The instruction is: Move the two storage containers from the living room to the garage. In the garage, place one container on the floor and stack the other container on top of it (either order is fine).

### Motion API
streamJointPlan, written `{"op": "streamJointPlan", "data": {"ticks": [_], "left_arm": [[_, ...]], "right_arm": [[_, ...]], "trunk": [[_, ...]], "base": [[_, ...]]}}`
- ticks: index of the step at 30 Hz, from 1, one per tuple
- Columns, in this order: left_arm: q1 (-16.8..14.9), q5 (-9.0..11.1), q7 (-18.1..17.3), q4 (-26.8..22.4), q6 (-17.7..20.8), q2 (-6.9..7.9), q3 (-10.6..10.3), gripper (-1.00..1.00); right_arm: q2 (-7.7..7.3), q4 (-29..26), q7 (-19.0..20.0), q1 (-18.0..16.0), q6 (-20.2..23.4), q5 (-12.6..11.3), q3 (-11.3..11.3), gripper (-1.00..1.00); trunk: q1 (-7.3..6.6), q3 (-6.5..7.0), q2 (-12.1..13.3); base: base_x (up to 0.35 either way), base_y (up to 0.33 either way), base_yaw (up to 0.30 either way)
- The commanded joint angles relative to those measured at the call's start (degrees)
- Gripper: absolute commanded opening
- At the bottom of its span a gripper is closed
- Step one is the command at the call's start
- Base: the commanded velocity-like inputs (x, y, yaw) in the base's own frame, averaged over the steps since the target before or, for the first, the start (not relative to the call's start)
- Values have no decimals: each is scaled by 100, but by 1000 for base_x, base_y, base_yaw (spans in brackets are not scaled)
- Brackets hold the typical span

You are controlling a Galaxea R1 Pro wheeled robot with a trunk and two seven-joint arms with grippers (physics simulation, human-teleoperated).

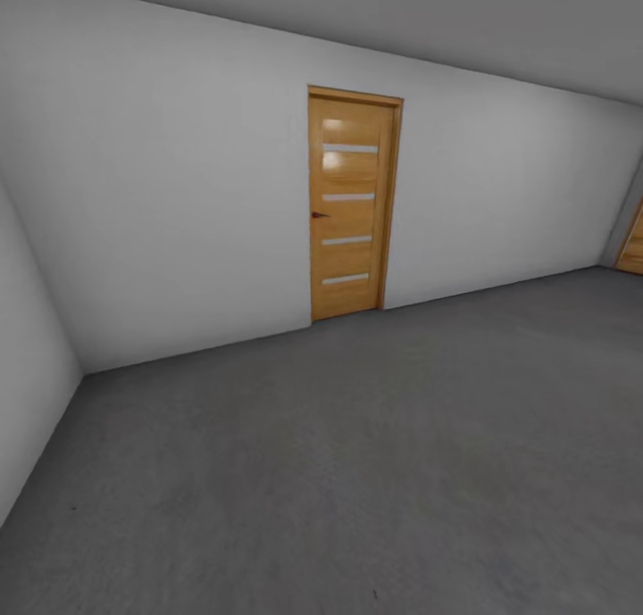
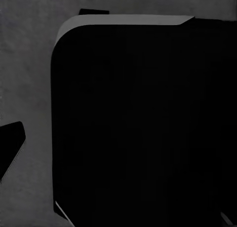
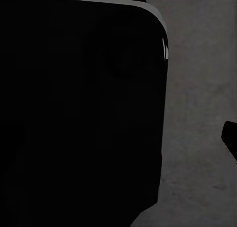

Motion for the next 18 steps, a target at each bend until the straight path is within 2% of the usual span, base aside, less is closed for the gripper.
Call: {"op": "streamJointPlan", "data": {"ticks": [1, 14, 18], "left_arm": [[-2, 36, -1, 1, -10, -1, 3, 100], [-2, 34, -1, 0, -23, -2, 2, 100], [-2, 34, -1, 0, -50, -2, 7, 100]], "right_arm": [[2, 0, -1, -1, -15, 0, 3, 100], [7, 0, -11, -1, -9, -18, -6, 100], [14, 0, -17, -1, -8, -22, -7, 100]], "trunk": [[3, -5, -2], [3, -5, -2], [3, -5, -2]], "base": [[322, 0, 0], [322, 0, -2], [322, 0, -121]]}}
